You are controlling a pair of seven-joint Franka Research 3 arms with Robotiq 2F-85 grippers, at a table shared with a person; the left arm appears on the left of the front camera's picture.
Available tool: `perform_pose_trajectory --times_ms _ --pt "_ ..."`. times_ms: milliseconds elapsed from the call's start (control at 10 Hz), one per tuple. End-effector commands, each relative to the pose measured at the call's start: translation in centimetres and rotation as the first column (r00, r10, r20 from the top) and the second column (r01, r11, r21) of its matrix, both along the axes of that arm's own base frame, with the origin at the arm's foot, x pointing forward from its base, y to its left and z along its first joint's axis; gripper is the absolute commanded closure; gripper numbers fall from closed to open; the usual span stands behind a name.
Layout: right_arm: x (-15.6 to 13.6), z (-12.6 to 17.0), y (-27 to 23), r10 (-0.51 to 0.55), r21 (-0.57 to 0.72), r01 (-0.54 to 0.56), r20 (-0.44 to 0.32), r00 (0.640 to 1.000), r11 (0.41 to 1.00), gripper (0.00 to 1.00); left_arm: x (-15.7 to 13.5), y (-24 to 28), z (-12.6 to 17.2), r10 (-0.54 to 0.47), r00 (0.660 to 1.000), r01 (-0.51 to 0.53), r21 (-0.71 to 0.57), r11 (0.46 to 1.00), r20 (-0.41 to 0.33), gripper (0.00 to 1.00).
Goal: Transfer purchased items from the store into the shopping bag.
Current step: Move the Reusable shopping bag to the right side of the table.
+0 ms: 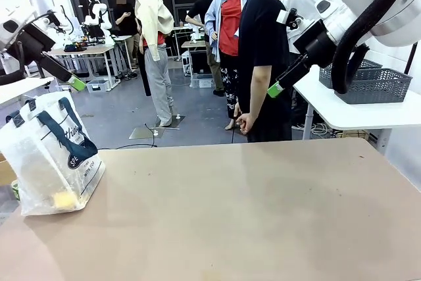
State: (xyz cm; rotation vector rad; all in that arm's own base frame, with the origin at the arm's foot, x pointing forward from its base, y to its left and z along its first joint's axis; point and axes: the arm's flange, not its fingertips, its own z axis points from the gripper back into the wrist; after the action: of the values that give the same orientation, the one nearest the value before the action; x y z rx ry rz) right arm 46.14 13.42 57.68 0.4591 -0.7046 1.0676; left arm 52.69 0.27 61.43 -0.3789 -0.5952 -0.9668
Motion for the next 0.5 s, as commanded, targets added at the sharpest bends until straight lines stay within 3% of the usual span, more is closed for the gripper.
perform_pose_trajectory --times_ms 0,400 --pt "0.07 0.24 0.0 -0.005 -0.013 0.005 -0.016 1.0 1.0 0.0 -0.13 -0.17 0.29 -0.004 1.0 0.004 -0.001 1.0 0.006 0.0" --pt "0.07 0.24 0.0 -0.005 -0.013 0.005 -0.016 1.0 1.0 0.0 -0.13 -0.17 0.29 -0.004 1.0 0.004 -0.001 1.0 0.006 0.0"
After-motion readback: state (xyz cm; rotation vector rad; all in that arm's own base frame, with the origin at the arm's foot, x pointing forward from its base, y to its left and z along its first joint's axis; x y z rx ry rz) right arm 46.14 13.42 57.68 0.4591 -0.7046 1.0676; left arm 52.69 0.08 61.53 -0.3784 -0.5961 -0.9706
